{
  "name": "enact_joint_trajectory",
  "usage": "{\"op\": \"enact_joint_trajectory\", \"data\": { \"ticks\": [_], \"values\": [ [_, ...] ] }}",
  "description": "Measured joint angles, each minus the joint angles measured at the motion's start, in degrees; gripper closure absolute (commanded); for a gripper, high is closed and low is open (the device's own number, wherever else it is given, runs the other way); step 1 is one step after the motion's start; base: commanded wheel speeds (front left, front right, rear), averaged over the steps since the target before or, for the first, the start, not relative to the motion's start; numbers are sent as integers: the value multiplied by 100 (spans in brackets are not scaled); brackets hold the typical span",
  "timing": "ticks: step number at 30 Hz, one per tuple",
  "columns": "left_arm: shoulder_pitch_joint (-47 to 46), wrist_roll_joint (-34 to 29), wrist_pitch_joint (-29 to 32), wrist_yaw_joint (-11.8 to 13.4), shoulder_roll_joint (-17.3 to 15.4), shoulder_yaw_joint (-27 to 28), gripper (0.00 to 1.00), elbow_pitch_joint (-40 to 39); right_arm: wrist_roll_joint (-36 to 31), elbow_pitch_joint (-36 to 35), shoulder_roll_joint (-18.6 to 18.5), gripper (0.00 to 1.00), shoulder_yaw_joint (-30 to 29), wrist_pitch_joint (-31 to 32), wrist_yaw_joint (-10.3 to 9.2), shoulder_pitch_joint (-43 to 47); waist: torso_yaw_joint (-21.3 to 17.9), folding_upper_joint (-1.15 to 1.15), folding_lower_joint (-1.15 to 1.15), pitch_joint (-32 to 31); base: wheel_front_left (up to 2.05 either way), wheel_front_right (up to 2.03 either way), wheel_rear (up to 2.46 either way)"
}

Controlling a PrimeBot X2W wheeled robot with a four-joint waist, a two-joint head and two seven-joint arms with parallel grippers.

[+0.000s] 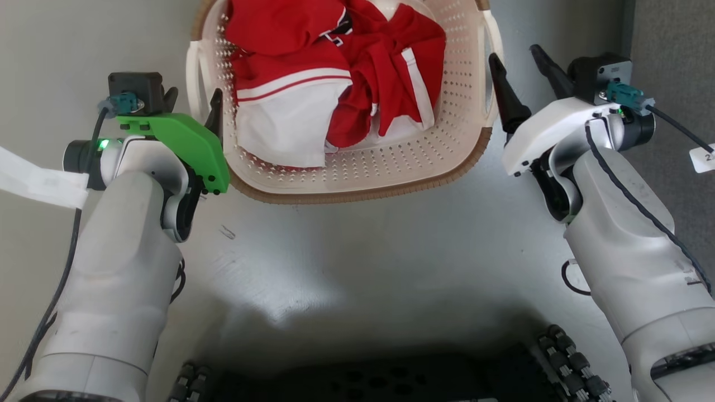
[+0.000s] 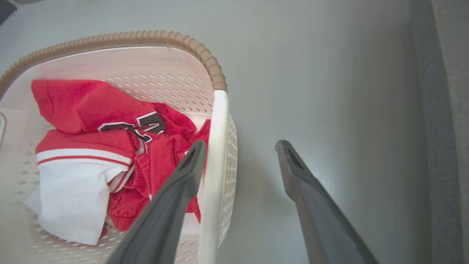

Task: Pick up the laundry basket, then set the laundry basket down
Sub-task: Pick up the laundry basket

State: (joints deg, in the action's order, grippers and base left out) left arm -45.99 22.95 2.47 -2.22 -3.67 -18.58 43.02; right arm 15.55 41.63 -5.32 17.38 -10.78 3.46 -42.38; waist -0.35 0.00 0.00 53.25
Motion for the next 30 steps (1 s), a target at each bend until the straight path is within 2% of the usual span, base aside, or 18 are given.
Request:
{"op": "enact_joint_trajectory", "data": {
  "ticks": [12,13,14,15,18,30],
  "values": [
    [-515,66,-68,-118,40,86,0,686,1,535,114,0,138,-46,23,-433,-96,0,0,375,0,0,0],
    [-566,66,-108,-131,46,89,0,724,1,576,115,14,155,-69,45,-463,-97,0,0,396,0,0,0],
    [-608,66,-109,-131,56,93,23,775,1,622,119,100,166,-78,58,-489,-97,0,0,410,0,0,0],
    [-637,67,-109,-131,63,97,100,831,1,668,123,100,180,-79,73,-522,-95,0,0,419,0,0,0],
    [-722,97,-169,-220,249,68,100,965,12,765,276,100,230,-137,141,-585,-82,0,-1,444,0,0,0],
    [-867,163,-466,-267,356,62,100,1506,65,1313,331,100,205,-229,153,-761,-70,0,-1,287,0,0,0]
  ]
}}
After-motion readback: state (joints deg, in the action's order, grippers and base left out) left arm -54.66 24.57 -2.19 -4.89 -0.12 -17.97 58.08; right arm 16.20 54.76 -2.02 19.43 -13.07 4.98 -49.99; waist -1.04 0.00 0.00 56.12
